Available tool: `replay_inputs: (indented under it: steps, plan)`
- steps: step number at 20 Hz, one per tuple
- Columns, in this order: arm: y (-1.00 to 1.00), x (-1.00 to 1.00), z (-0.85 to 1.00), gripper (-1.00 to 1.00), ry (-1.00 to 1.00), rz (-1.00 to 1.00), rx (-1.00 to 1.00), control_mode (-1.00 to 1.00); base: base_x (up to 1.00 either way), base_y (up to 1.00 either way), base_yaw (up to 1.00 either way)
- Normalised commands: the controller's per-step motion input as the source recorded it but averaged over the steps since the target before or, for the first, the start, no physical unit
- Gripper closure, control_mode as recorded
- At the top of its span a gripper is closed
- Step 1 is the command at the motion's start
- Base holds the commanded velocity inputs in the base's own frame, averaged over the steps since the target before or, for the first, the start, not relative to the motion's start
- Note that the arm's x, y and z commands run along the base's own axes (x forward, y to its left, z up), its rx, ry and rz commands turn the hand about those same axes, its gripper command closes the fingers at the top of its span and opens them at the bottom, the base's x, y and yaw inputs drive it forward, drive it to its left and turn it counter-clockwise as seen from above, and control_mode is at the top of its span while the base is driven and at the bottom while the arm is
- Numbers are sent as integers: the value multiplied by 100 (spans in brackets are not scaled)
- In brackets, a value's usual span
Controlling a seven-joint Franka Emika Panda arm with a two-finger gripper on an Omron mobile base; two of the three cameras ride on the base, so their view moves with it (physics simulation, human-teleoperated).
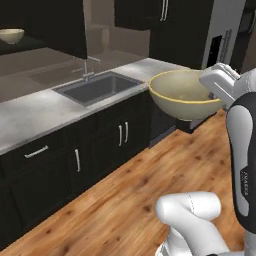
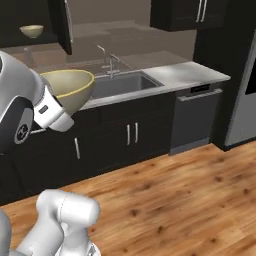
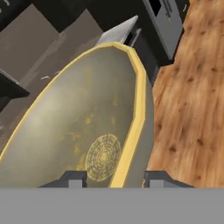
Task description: Take the smaller bowl and place it next to the appetizer plate on the dining counter , and place the larger bowl next to the plate with cooked food.
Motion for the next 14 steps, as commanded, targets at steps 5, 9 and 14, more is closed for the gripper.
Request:
replay_inputs:
  steps: [5, 9, 14]
  plan:
    - [0, 0, 0, 100, 0, 0, 0, 100, -32, -34, -39]
    - [0, 0, 0, 100, 0, 0, 0, 100, -30, -32, -39]
    - [0, 0, 0, 100, 0, 0, 0, 100, -17, -33, -40]
